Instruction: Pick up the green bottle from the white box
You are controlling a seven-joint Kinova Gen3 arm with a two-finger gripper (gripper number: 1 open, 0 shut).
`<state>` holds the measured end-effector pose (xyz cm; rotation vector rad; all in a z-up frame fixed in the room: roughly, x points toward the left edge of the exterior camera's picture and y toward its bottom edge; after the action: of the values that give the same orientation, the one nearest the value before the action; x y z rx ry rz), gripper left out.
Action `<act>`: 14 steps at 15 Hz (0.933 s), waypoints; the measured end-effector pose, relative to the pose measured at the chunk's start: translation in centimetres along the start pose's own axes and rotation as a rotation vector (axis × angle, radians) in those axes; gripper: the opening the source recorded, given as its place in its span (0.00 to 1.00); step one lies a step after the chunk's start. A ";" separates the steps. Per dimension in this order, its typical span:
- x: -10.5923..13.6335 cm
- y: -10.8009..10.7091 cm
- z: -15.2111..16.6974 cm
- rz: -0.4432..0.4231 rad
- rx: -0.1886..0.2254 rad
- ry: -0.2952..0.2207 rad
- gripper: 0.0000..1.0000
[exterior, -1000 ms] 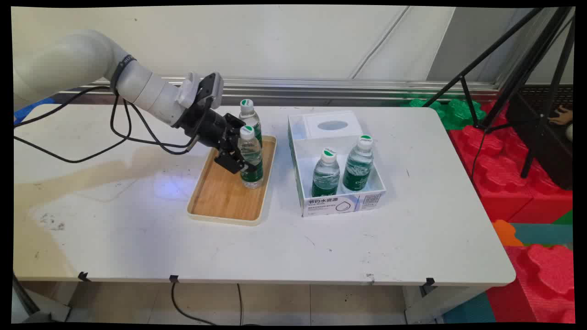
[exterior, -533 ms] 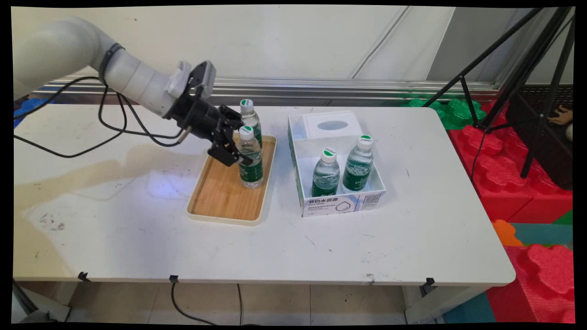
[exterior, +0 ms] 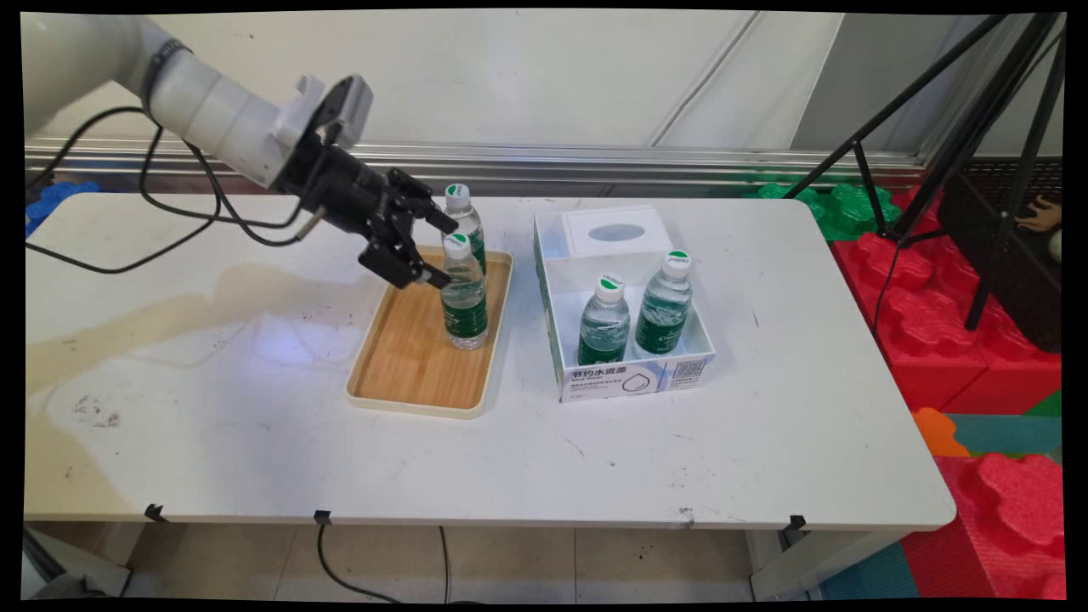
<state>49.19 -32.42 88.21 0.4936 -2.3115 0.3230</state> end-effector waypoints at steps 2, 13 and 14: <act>0.9 0.2 -1.1 0.013 -0.009 0.012 1.00; 5.8 1.7 -0.4 0.075 -0.055 0.060 1.00; 6.2 1.9 0.4 0.078 -0.060 0.060 1.00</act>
<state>44.06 -32.43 92.25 0.3604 -2.2788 0.3009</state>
